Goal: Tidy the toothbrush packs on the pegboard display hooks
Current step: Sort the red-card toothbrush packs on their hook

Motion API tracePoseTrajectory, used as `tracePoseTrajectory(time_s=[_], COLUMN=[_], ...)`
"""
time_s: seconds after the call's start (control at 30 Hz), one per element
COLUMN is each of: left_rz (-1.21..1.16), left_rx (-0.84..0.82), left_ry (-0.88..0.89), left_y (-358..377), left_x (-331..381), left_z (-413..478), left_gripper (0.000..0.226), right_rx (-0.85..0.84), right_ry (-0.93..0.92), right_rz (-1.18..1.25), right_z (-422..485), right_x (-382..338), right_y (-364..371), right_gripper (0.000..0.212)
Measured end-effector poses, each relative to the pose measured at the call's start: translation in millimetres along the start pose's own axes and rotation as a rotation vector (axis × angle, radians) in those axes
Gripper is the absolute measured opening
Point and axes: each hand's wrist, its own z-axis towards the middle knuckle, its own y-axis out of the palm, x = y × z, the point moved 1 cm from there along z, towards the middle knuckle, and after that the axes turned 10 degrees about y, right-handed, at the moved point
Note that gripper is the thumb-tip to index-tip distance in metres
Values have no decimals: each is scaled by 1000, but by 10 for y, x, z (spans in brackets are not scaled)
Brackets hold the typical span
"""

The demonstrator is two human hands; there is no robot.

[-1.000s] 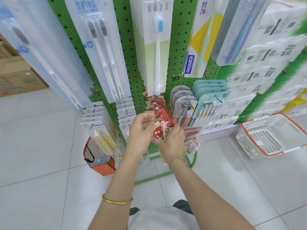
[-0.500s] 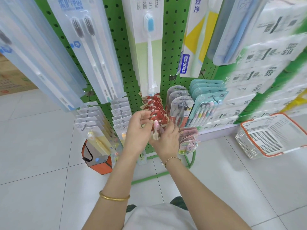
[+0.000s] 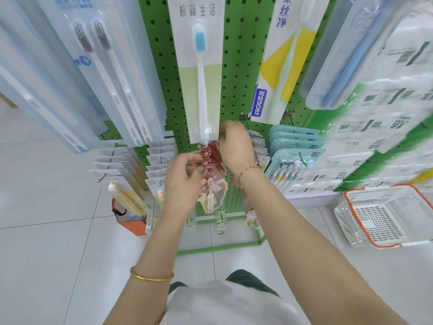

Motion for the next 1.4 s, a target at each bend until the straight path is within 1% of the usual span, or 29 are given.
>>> tracePoseTrajectory(time_s=[0.07,0.13,0.2,0.37,0.53,0.6,0.67,0.7,0.8,0.87,0.97,1.03,1.2,1.27,1.4], left_rz=[28,54,99,123,141,136,129,122,103,95,83,76,33,14,-27], left_rx=[14,11,-4,-11,-16,-10,-8,-13,-23,-27,-34,-35,-38,-47,-74], left_ry=[15,16,27,7,-13,-21,-23,-23,-16,-7,2,9,43,57,96], left_y=[-11,-31,-50,-75,-70,-66,-54,-46,-29,-35,-52,-57,-64,-74,-94], left_x=[-6,-9,-7,-37,-54,-46,-34,-27,-15,-13,-10,-6,8,19,57], left_z=[13,18,8,-7,-7,2,6,2,-11,-27,-48,-59,-107,-136,-204], left_gripper=[39,39,37,34,30,30,30,30,28,27,26,27,31,33,32], right_rx=[-108,-204,-262,-290,-317,-321,-313,-294,-253,-243,-199,-170,-103,-74,22], right_ry=[35,73,108,121,39,0,-29,-43,-52,-34,5,30,79,99,100], right_rz=[-57,-121,-161,-137,-206,-250,-268,-267,-244,-234,-235,-254,-283,-281,-266], right_z=[228,386,496,641,676,685,661,636,529,470,375,280,45,-58,-328], right_x=[-67,-107,-92,-28,-72,-60,-44,-41,-68,-74,-73,-86,-90,-49,62], right_y=[61,128,213,380,331,305,266,247,174,123,11,-86,-321,-370,-437], right_gripper=[22,22,20,15,10,24,34,33,18,17,36,41,37,40,38])
